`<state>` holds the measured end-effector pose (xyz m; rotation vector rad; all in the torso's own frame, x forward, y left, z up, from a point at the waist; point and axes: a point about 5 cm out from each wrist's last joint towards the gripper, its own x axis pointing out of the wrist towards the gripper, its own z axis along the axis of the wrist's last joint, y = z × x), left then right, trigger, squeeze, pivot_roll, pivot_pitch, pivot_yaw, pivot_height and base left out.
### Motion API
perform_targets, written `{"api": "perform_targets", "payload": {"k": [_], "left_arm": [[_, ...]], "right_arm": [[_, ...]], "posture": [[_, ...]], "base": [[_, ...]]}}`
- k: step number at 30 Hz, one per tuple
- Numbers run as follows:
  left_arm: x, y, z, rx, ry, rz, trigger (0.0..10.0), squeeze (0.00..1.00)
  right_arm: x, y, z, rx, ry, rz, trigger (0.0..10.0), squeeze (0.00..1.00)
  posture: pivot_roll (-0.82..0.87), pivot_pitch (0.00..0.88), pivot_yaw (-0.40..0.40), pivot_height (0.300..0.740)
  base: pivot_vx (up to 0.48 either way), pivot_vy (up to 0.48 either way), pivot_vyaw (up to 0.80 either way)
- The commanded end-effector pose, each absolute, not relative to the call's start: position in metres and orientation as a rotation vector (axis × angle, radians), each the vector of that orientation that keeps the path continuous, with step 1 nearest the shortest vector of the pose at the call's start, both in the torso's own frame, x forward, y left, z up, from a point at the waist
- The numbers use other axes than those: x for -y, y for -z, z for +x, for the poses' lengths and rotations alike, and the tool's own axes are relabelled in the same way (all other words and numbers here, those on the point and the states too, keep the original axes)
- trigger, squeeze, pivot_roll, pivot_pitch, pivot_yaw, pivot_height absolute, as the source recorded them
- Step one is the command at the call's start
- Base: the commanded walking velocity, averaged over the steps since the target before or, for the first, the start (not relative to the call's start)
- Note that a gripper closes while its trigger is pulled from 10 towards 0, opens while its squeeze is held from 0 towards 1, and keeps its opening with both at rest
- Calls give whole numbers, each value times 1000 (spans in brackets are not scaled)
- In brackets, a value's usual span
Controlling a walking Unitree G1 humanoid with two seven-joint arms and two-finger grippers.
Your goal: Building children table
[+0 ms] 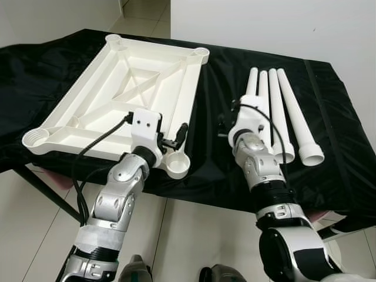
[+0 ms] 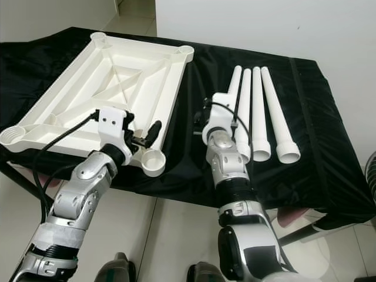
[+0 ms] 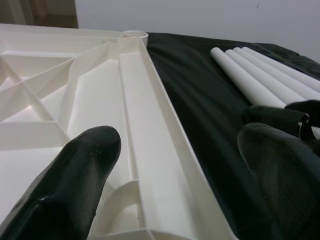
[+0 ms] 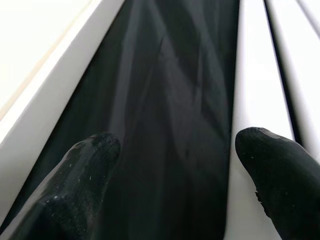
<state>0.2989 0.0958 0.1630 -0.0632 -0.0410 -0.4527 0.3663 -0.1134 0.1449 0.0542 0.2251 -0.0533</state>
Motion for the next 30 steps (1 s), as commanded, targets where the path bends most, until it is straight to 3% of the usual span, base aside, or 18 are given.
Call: {"api": "perform_targets", "payload": {"k": [1,12,23,30], "left_arm": [[-96,-165,297,40,449,-57,10000,0],[-98,-170,301,51,436,-62,10000,0],[-96,-172,301,54,433,-67,10000,0],[-95,-173,301,59,432,-68,10000,0]], "right_arm": [[112,-140,365,-265,74,59,10000,0],[109,-144,368,-277,182,103,10000,0],[130,-161,374,-231,284,136,10000,0],[132,-149,372,-342,290,156,10000,0]], "posture": [[54,41,-12,740],[54,31,-10,740],[53,27,-10,740],[49,21,-14,740]], "base": [[0,0,0],[0,0,0],[0,0,0],[0,0,0]]}}
